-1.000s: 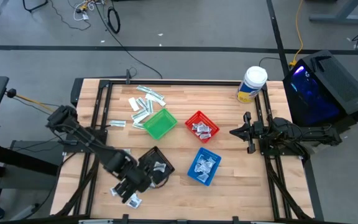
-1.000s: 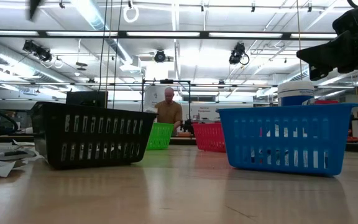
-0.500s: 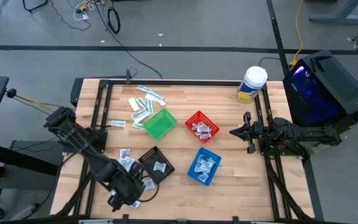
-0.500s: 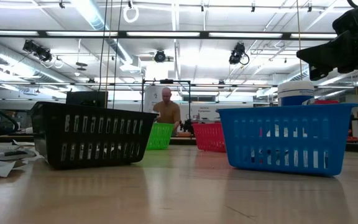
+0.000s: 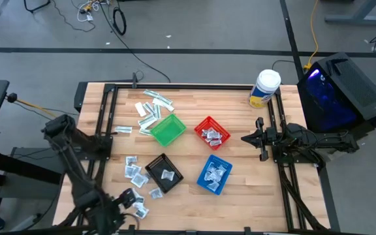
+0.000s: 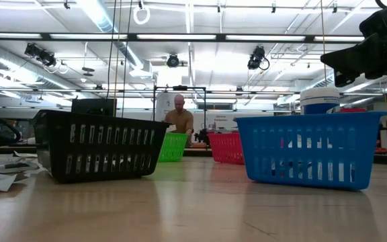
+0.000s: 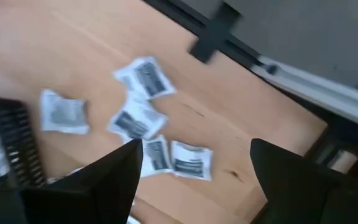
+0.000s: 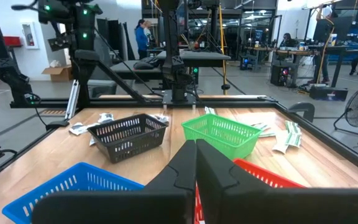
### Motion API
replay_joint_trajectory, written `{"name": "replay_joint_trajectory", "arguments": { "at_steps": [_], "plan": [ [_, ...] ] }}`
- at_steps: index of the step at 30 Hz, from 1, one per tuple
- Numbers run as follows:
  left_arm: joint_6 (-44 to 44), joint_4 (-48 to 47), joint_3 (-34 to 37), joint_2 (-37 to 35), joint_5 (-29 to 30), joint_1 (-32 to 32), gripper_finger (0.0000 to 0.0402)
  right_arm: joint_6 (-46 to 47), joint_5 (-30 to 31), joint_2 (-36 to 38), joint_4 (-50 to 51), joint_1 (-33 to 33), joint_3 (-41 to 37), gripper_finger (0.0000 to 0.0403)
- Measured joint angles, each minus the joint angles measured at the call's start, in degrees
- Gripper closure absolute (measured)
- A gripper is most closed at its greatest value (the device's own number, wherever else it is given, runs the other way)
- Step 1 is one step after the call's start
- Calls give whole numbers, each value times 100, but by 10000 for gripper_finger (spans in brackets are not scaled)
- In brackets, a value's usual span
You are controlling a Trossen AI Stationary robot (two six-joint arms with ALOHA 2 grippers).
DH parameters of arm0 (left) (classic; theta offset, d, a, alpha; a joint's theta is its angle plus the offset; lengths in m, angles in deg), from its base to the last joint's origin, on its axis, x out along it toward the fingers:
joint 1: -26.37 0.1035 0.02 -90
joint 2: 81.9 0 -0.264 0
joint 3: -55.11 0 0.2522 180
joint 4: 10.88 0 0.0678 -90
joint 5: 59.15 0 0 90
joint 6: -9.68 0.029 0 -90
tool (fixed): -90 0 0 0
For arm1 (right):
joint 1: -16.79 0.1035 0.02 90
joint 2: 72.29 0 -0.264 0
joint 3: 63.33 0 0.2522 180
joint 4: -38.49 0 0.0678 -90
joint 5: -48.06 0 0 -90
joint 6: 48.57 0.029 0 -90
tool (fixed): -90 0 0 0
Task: Pick & Place First Aid Supplies
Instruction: Put the black towelette pack into the black bin
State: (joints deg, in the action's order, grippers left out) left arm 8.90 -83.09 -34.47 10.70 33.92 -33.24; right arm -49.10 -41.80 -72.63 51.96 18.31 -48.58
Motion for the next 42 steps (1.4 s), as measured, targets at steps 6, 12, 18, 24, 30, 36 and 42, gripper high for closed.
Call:
{"name": "replay_joint_trajectory", "arguments": {
  "at_steps": [6,12,18,24,30,36,42],
  "plan": [
    [2,505,555,0,32,-381,95,-1,2,0,-2,1,0,390],
    [-2,913,1155,0,30,-508,95,-1,2,0,-2,-1,0,390],
    [-1,1391,1609,0,37,-501,95,1,2,0,-2,1,0,390],
    [-4,1987,2014,0,53,-481,95,-1,2,0,-2,-1,0,390],
    [-368,2154,2264,-16,109,-416,95,2,2,1,-1,2,0,390],
    [-601,2352,2462,-268,184,-237,95,-1,0,0,-2,0,0,390],
    [-636,2491,2473,-302,174,-161,95,-1,0,0,-2,-1,0,390]
  ]
}}
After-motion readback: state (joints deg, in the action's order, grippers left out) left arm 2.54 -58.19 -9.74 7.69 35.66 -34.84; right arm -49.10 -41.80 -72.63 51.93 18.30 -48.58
